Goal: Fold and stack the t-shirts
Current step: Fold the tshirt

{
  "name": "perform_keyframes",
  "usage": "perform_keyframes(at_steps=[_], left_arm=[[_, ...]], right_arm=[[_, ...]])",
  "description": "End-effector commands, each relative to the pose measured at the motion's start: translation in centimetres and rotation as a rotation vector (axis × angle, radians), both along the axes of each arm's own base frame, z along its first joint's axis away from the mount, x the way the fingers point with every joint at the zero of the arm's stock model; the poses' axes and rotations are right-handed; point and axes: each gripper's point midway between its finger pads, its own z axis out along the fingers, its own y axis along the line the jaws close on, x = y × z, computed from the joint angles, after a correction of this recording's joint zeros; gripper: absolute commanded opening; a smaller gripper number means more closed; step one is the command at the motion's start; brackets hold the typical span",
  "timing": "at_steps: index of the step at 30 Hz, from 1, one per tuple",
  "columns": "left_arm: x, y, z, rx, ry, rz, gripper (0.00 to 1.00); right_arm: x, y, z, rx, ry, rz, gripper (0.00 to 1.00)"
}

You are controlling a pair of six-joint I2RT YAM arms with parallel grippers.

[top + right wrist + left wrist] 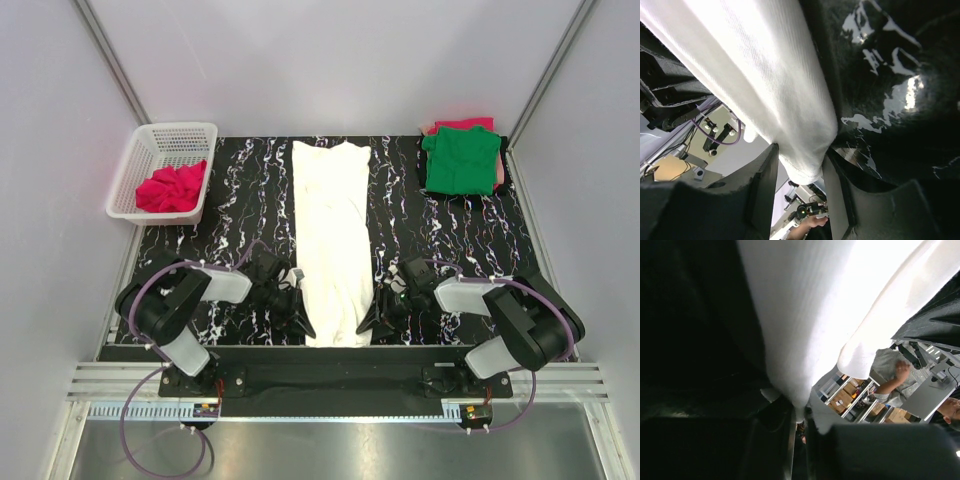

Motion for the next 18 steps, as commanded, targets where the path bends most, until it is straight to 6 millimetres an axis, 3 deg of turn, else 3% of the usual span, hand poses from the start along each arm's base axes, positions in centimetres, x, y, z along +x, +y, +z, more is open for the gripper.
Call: perform_keyframes(at_steps=[1, 2, 4, 6, 18], left_arm=[[-0.4, 3.2, -4.4, 0.230, -0.063, 0.027, 0.09], [-0.5, 3.3, -4.4, 0.231, -0.061, 0.028, 0.04], [-0.6, 3.3, -4.3, 0.230, -0.062, 0.029, 0.02], [-0.3, 3.2, -4.1, 0.228, -0.072, 0.031, 0.00], [0.9, 2.6, -2.8, 0.225, -0.102, 0.039, 0.00]], right_arm=[[-1.8, -4.1, -4.9, -0.276, 0.052, -0.056, 0.45], [-1.8, -4.1, -4.8, -0.275, 0.054, -0.053, 0.40], [-1.9, -4.1, -4.8, -0.273, 0.056, -0.051, 0.25], [-1.9, -4.0, -4.7, -0.272, 0.061, -0.051, 0.00], [-1.1, -3.9, -3.3, -0.277, 0.016, -0.029, 0.00]])
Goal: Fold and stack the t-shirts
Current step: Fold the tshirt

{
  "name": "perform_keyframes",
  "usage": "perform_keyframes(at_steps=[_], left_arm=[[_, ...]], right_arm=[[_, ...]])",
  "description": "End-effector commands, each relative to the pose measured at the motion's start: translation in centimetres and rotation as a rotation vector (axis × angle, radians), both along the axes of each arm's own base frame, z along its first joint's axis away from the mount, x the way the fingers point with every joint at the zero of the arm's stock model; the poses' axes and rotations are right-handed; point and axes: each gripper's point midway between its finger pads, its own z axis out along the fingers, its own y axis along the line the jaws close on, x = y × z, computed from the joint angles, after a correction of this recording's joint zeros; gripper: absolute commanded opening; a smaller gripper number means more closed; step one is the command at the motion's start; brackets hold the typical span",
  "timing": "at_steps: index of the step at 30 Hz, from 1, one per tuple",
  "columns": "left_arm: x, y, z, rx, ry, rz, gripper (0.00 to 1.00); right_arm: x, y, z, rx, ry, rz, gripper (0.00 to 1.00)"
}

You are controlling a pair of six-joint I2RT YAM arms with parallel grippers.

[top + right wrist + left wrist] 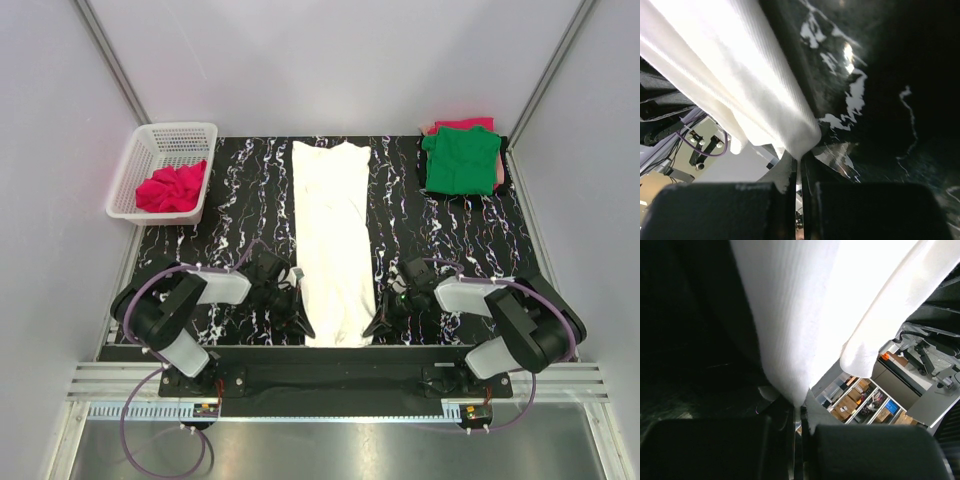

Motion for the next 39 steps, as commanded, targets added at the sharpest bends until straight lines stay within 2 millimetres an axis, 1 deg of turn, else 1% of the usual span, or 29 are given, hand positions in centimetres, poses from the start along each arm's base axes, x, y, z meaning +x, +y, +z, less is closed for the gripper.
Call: perform_keyframes(at_steps=[1, 4, 5, 6, 9, 12, 18, 21, 22, 24, 25, 27, 28, 29, 30, 31, 32, 34, 36, 37, 39], left_arm=[[1.0, 2.6, -2.8, 0.209, -0.081, 0.037, 0.00], [2.1, 2.2, -1.4, 0.209, -0.121, 0.047, 0.00], [2.4, 2.1, -1.1, 0.207, -0.134, 0.049, 0.00], [2.9, 1.8, -0.3, 0.205, -0.148, 0.052, 0.00], [4.0, 1.3, 1.0, 0.192, -0.186, 0.056, 0.00], [4.5, 0.9, 1.6, 0.183, -0.194, 0.058, 0.00], [5.0, 0.6, 2.1, 0.175, -0.204, 0.065, 0.00], [5.6, 0.4, 2.6, 0.165, -0.211, 0.074, 0.00], [5.8, 0.3, 2.7, 0.164, -0.212, 0.076, 0.00], [6.7, 0.1, 3.4, 0.161, -0.229, 0.089, 0.00], [7.1, 0.0, 3.6, 0.160, -0.232, 0.091, 0.00], [8.1, -0.2, 4.5, 0.153, -0.248, 0.100, 0.00], [8.5, -0.3, 4.7, 0.152, -0.254, 0.103, 0.00], [9.2, -0.4, 5.3, 0.148, -0.267, 0.111, 0.00], [9.5, -0.4, 5.4, 0.154, -0.274, 0.112, 0.00], [9.9, -0.4, 5.7, 0.154, -0.281, 0.117, 0.00], [10.7, -0.3, 6.2, 0.155, -0.291, 0.129, 0.00], [11.4, 0.0, 6.3, 0.173, -0.303, 0.137, 0.00], [12.5, 0.3, 6.8, 0.185, -0.322, 0.149, 0.00], [13.2, 0.3, 7.1, 0.187, -0.331, 0.152, 0.00], [13.7, 0.8, 7.2, 0.199, -0.334, 0.159, 0.00]], right_arm=[[-1.2, -3.1, -2.2, -0.205, 0.045, -0.035, 0.00], [-0.5, -2.9, -1.1, -0.202, 0.015, -0.025, 0.00], [0.2, -2.7, -0.6, -0.202, -0.008, -0.025, 0.00], [0.2, -2.8, -0.3, -0.209, -0.013, -0.018, 0.00], [0.9, -2.6, 0.6, -0.213, -0.034, -0.012, 0.00], [1.5, -2.3, 1.2, -0.209, -0.045, -0.007, 0.00], [2.2, -1.7, 1.9, -0.197, -0.054, 0.011, 0.00], [2.9, -1.4, 2.5, -0.193, -0.070, 0.025, 0.00], [3.5, -1.0, 3.0, -0.185, -0.085, 0.029, 0.00], [3.9, -1.0, 3.4, -0.189, -0.092, 0.050, 0.00], [4.7, -0.6, 4.0, -0.188, -0.118, 0.055, 0.00], [5.2, -0.6, 4.3, -0.203, -0.124, 0.076, 0.00], [6.2, -0.3, 5.0, -0.204, -0.152, 0.077, 0.00], [6.2, -0.5, 4.9, -0.223, -0.144, 0.091, 0.00], [6.5, -0.4, 5.1, -0.226, -0.149, 0.096, 0.00], [7.3, -0.1, 5.6, -0.226, -0.171, 0.097, 0.00], [7.5, -0.2, 5.6, -0.238, -0.171, 0.102, 0.00], [8.5, 0.0, 6.2, -0.246, -0.201, 0.097, 0.00], [9.1, 0.0, 6.3, -0.255, -0.212, 0.103, 0.00], [9.7, 0.0, 6.6, -0.263, -0.227, 0.100, 0.00], [10.4, -0.4, 6.6, -0.275, -0.228, 0.097, 0.00]])
